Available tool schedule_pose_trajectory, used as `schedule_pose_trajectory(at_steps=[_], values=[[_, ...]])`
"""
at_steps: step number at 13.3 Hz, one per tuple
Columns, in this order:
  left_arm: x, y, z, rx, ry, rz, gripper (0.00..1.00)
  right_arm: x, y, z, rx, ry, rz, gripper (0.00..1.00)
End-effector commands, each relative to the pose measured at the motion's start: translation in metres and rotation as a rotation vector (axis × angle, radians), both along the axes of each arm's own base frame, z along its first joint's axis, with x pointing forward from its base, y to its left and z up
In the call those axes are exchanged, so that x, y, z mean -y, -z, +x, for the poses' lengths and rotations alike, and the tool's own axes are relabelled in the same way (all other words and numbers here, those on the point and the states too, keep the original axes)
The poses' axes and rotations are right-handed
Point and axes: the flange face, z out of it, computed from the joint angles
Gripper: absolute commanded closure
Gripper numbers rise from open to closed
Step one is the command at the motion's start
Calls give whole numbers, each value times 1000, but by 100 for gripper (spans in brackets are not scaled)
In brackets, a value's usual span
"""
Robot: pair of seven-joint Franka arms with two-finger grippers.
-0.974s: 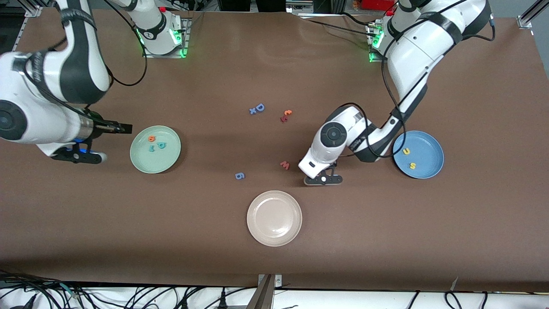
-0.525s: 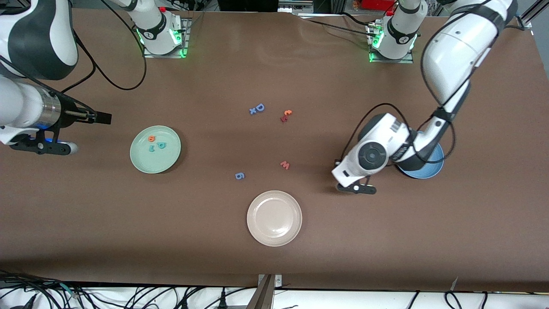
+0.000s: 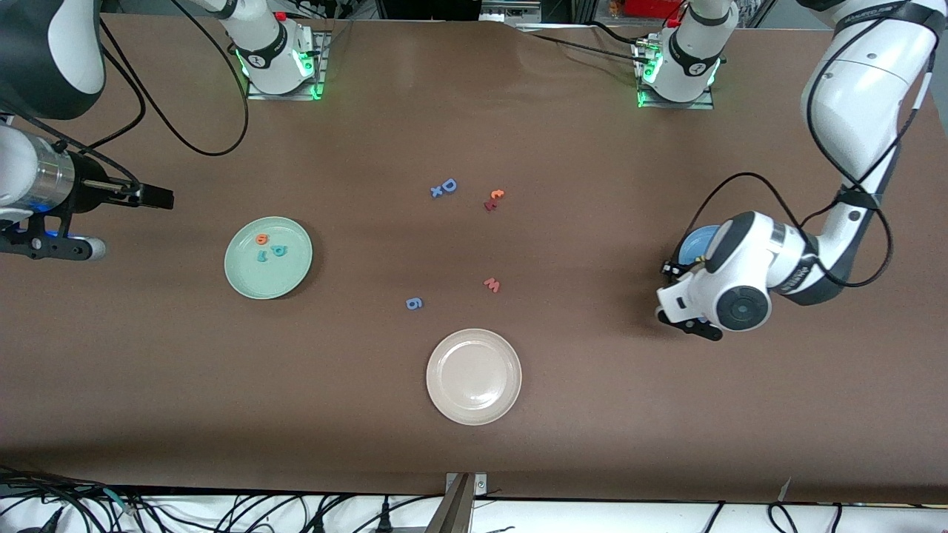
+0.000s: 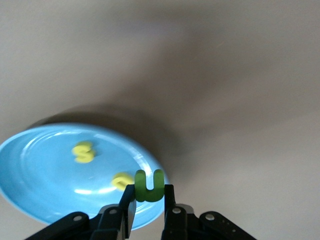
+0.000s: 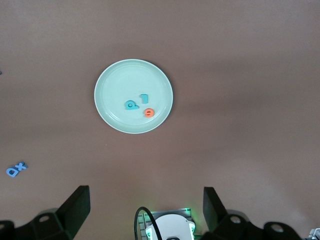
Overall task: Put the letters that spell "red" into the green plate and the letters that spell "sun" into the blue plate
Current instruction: 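Carry the green u to the blue plate and open the left gripper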
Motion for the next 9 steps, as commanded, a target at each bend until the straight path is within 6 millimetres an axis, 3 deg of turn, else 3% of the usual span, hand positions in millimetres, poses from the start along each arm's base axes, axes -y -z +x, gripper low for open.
schedule_pose_trajectory(at_steps=[1, 2, 3, 4, 5, 9], values=[[-31, -9, -4, -17, 28, 29, 87, 13, -8, 2, 30, -6, 46, 0], [-34, -9, -4, -19, 28, 36, 83, 13, -8, 3, 41, -13, 54, 0], [-35, -6, -7, -42, 28, 42, 67, 14, -8, 5, 53, -18, 50, 0], [-40, -4, -8, -55, 28, 48, 25, 12, -5, 6, 60, -29, 37, 1], [-47, -1, -9, -63, 31, 49, 0, 13, -5, 4, 76, -31, 32, 1], [-53, -6, -8, -77, 23, 59, 0, 17, 1, -9, 138, -39, 45, 1]])
